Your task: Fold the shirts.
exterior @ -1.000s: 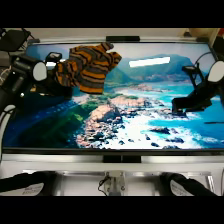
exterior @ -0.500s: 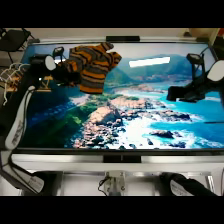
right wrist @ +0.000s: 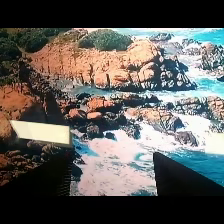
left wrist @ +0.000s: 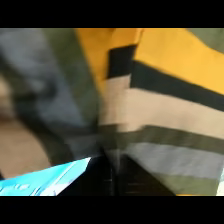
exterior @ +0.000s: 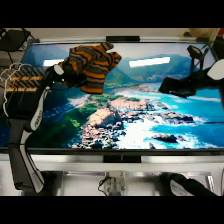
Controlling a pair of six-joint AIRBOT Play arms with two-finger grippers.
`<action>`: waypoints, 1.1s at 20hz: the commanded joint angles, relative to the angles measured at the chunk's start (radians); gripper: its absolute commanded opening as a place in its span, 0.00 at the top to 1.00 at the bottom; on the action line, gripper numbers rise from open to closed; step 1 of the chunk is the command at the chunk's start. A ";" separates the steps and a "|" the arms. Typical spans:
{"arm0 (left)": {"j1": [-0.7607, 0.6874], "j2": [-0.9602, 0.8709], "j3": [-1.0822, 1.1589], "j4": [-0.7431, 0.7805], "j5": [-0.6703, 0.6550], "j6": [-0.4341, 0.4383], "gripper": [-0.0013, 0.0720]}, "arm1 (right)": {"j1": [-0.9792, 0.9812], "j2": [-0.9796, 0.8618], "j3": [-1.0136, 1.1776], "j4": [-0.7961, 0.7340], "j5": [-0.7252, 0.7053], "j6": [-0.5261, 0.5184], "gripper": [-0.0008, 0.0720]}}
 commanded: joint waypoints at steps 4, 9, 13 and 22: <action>-0.040 0.277 0.008 -0.072 0.030 0.143 0.92 | -0.001 0.012 0.030 -0.038 -0.055 -0.019 0.15; -0.283 0.757 0.002 -0.012 -0.026 0.170 0.92 | -0.001 0.114 0.282 -0.458 -0.072 -0.004 0.15; -0.596 0.845 -0.134 0.120 -0.013 -0.015 0.92 | -0.001 0.263 0.424 -0.496 -0.054 0.003 0.15; -0.835 0.501 -0.330 0.042 0.180 -0.169 0.00 | -0.001 0.312 0.428 -0.471 0.257 -0.002 0.15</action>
